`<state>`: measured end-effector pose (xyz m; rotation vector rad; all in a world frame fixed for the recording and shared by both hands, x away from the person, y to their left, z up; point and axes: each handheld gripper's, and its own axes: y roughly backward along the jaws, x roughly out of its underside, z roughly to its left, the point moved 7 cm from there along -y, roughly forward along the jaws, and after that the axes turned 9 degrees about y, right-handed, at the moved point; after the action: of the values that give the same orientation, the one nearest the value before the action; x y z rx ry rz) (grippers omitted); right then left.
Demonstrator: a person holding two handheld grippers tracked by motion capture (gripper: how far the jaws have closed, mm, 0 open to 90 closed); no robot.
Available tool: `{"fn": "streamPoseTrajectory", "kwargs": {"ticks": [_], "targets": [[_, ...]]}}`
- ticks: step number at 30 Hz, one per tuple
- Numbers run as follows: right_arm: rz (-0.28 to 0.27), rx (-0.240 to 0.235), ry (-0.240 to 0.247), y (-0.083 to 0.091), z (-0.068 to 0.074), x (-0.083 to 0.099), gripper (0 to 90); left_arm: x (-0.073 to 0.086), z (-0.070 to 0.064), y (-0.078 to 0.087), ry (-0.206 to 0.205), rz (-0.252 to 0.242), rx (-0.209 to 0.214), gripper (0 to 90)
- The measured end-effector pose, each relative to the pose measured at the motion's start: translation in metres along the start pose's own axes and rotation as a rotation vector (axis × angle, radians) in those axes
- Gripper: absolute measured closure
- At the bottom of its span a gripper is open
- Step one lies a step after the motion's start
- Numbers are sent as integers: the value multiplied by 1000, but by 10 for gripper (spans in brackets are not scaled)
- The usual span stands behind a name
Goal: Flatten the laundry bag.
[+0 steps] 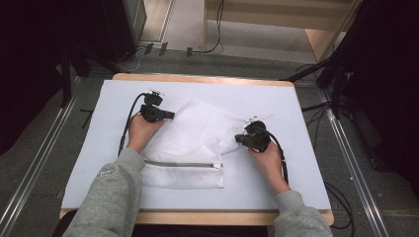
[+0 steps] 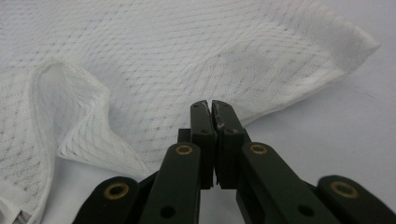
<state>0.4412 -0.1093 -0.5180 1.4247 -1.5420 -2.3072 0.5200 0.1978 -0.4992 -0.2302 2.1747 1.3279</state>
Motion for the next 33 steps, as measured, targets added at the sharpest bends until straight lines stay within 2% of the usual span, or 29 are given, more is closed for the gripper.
{"fn": "streamPoseTrajectory", "kwargs": {"ticks": [5,6,8,11,13,17,22,24,28,30,33], "targets": [[-23,-14,10,-2,5,-6,897,-10,-1,32,-34,-84,-55,890],[-24,-11,14,-3,6,-9,897,-10,-4,35,-46,-92,-59,890],[-26,-7,29,-6,8,-13,897,-7,-11,38,-54,-92,-41,886],[-17,-5,26,-10,9,-17,897,4,-21,31,-79,-59,-14,881],[-18,-5,26,-10,9,-17,897,12,-26,23,-96,-31,-12,877],[-17,0,11,-8,6,-17,898,24,-35,7,-108,2,10,866],[2,2,15,-9,4,-14,898,30,-41,-5,-117,32,29,833],[4,4,17,-10,4,-13,898,30,-41,-5,-120,37,31,808],[11,3,17,-10,5,-11,898,21,-48,2,-141,14,42,757],[12,0,20,-10,4,-10,898,18,-50,4,-143,7,39,751],[13,3,18,-10,5,-8,898,3,-54,9,-149,-14,43,778]]}}
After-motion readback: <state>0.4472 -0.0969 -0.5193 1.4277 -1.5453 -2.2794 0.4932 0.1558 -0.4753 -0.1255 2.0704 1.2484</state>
